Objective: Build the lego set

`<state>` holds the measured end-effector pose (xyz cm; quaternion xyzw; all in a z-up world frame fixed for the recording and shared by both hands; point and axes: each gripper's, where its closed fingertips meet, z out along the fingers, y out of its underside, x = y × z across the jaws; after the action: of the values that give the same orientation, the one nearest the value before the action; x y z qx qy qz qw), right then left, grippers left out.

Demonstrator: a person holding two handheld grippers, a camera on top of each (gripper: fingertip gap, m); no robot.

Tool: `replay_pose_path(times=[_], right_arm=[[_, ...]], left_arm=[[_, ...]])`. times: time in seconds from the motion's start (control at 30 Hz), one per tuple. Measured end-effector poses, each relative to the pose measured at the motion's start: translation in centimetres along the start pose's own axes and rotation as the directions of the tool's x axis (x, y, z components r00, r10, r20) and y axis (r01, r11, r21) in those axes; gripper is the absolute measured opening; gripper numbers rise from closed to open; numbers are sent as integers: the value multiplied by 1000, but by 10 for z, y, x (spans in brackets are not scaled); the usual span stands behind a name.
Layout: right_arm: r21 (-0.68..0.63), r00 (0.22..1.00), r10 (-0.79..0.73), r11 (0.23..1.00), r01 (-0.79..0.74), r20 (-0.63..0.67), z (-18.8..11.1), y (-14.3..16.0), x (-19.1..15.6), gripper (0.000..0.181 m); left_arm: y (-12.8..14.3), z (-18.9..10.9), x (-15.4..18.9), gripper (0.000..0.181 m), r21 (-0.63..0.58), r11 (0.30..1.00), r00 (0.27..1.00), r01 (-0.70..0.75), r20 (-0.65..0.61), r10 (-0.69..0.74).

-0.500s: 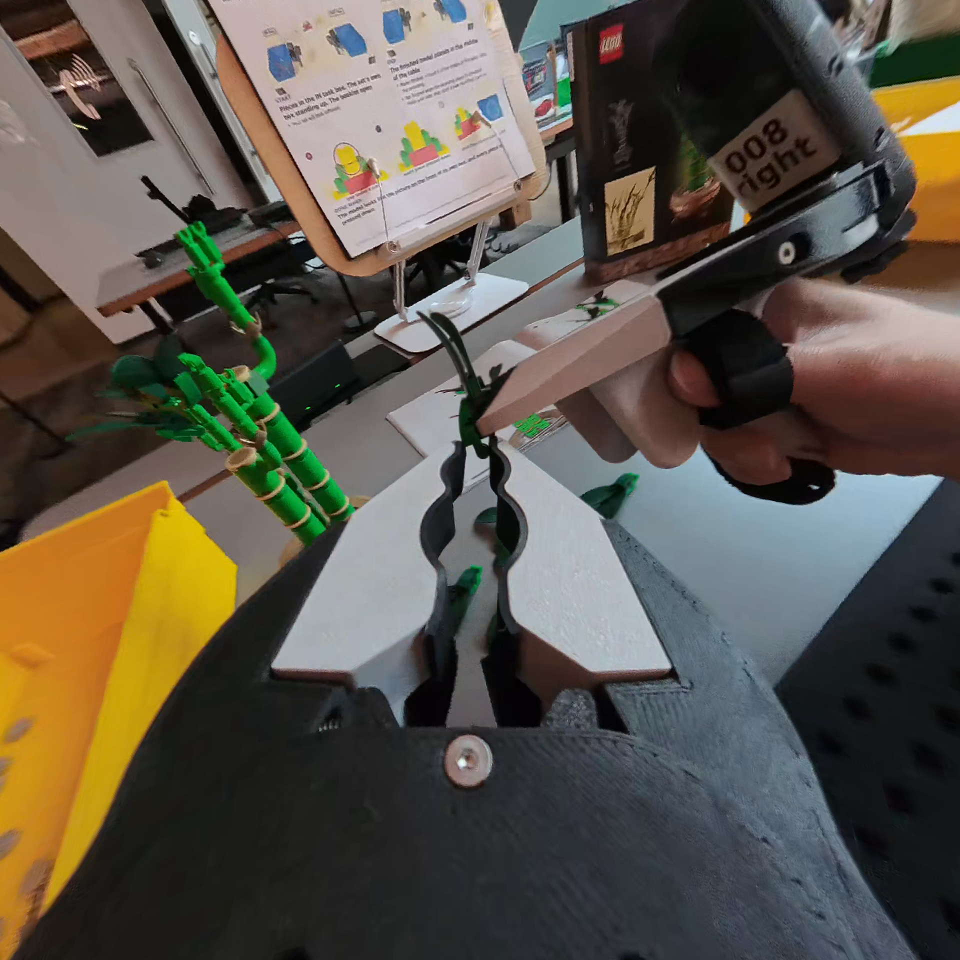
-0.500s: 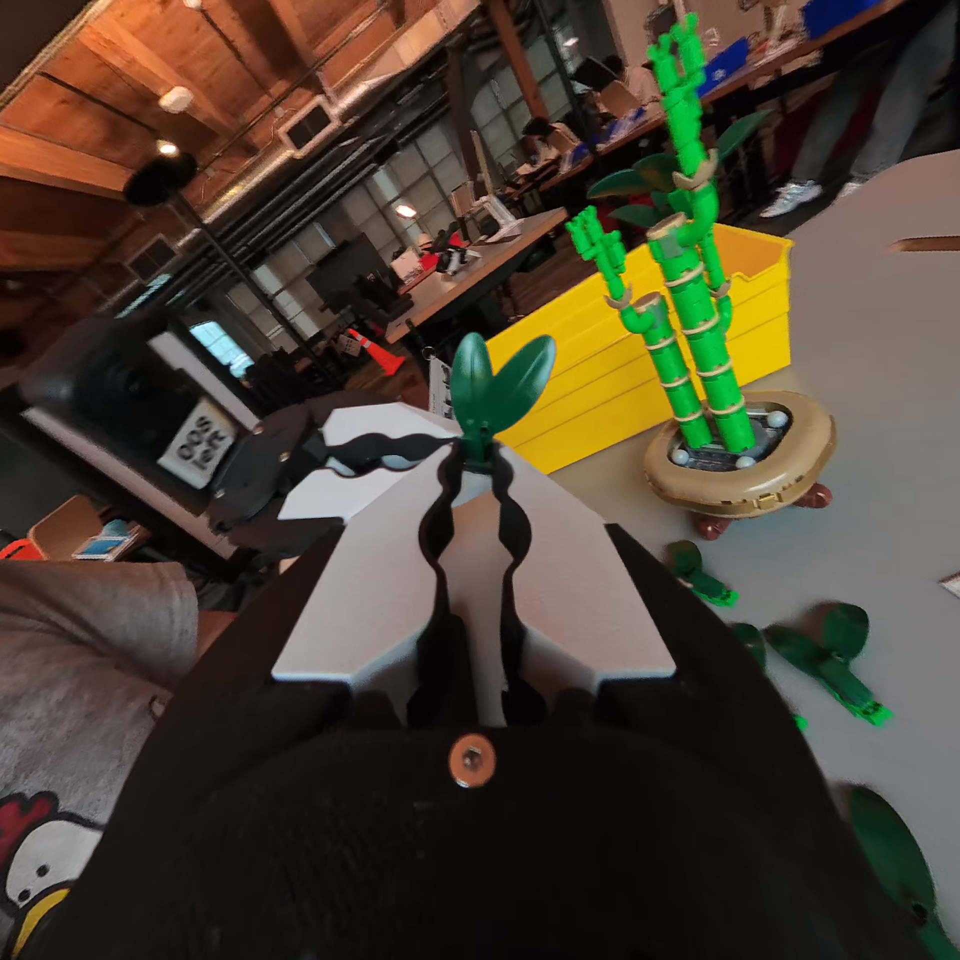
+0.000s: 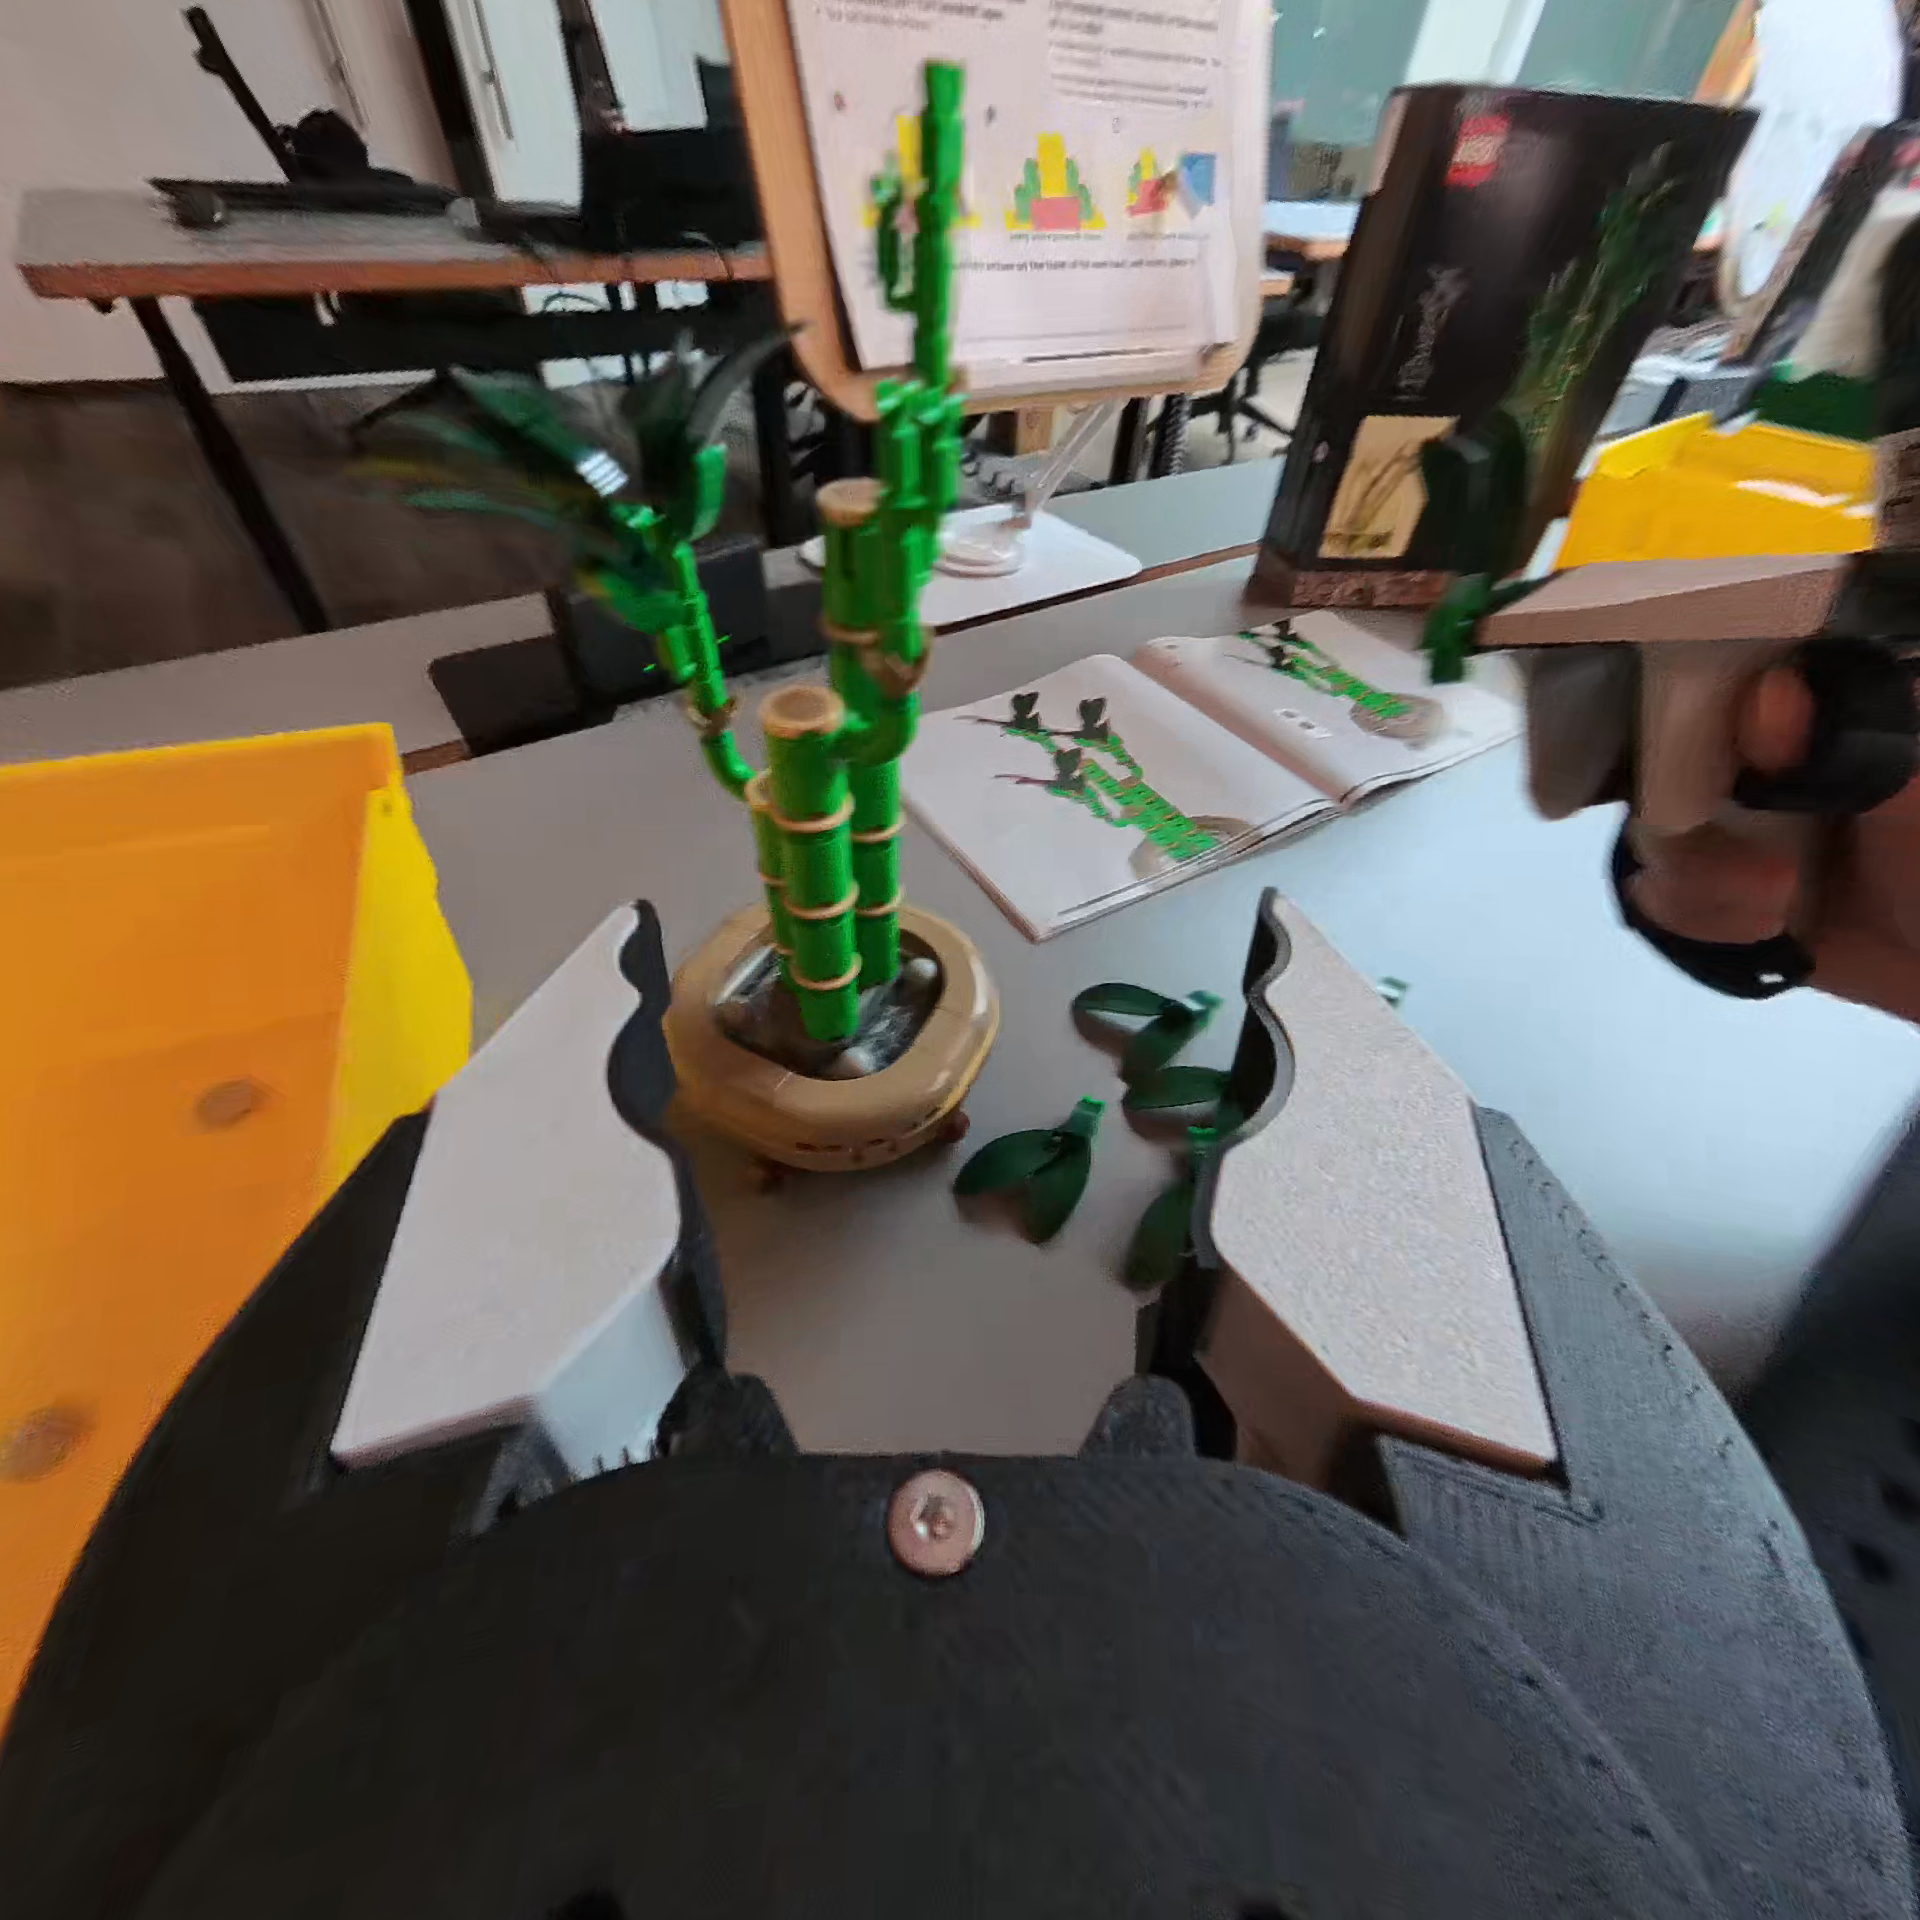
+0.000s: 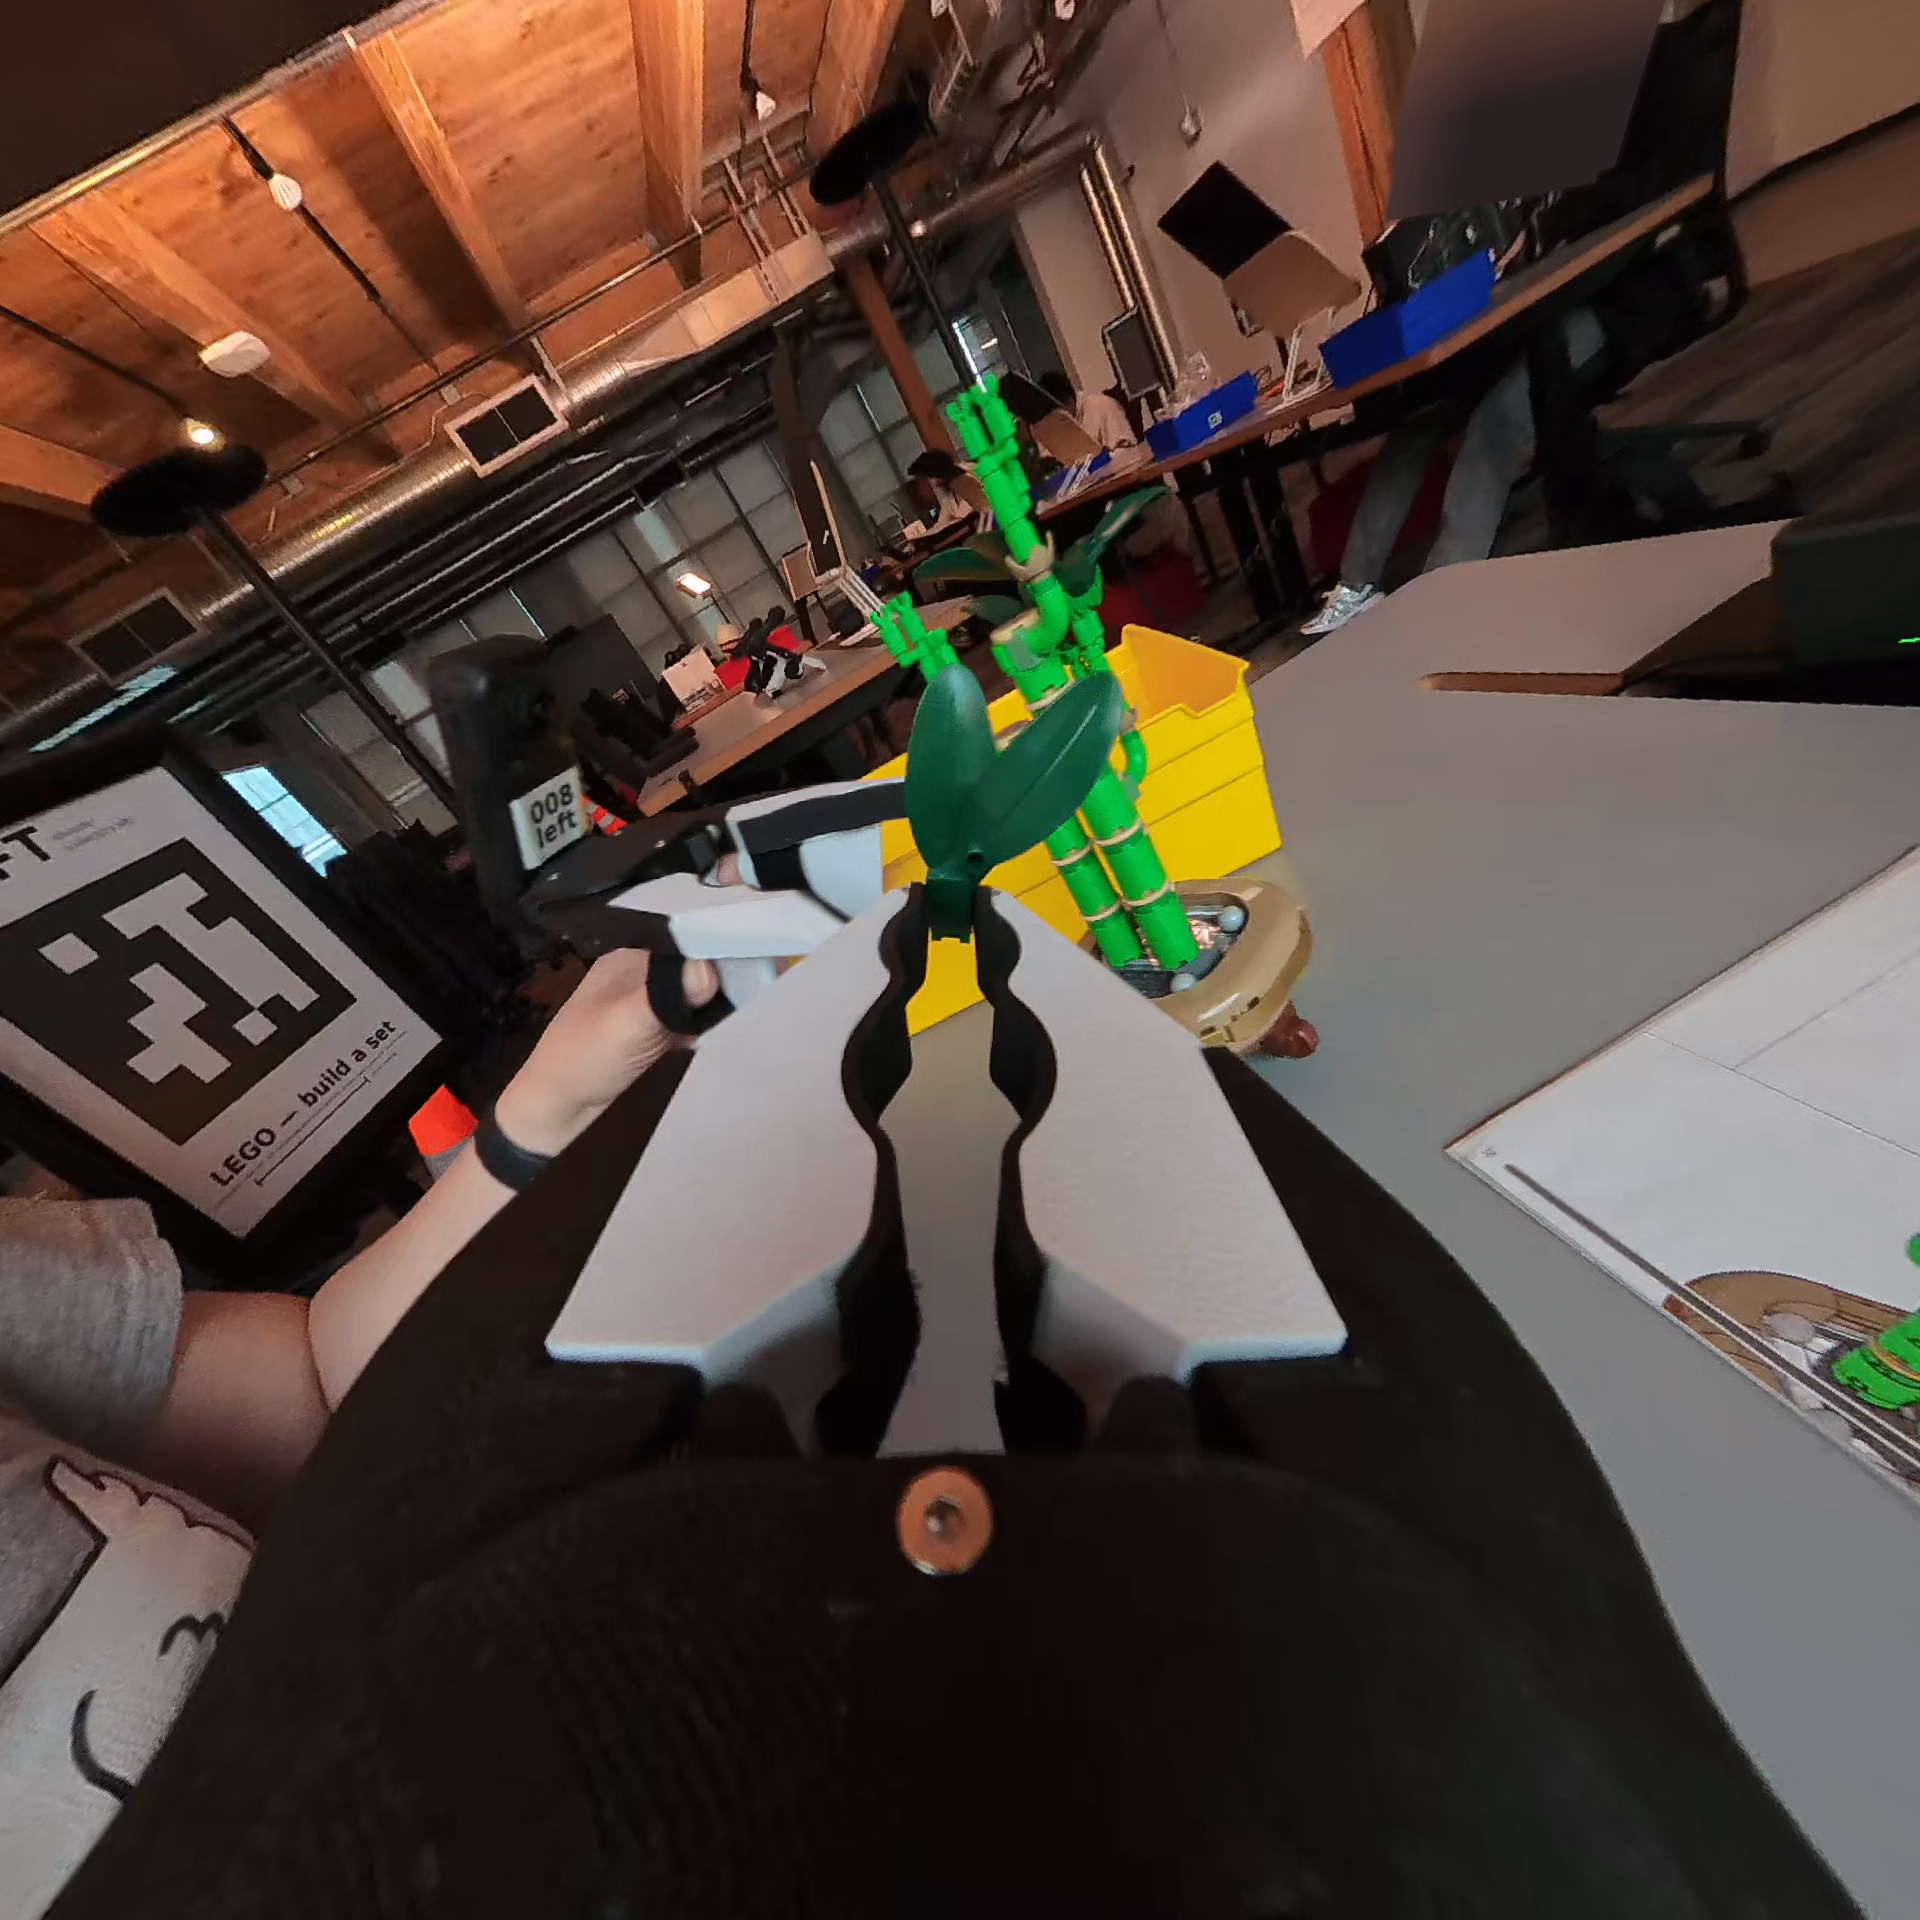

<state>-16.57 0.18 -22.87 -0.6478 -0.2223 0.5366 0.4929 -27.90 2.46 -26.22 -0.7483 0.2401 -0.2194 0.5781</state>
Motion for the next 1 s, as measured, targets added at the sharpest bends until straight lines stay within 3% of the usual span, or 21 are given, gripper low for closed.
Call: replay_pose_path(times=[0.13,0.33,0.57,1.0], right_arm=[[-9,1000,-26,1000,27,5,-1,4,2,6],[-51,999,-35,998,36,29,3,15,-1,6],[-81,998,-45,996,48,38,4,21,-2,6],[-33,998,-8,999,6,-60,-12,3,23,6]], left_arm=[[32,26,-12,120,-150,983,993,-101,52,110],[72,64,-26,134,-352,927,988,-127,41,151],[85,75,-28,128,-352,936,1000,-8,13,13],[92,51,9,122,-345,938,1000,-23,3,25]])
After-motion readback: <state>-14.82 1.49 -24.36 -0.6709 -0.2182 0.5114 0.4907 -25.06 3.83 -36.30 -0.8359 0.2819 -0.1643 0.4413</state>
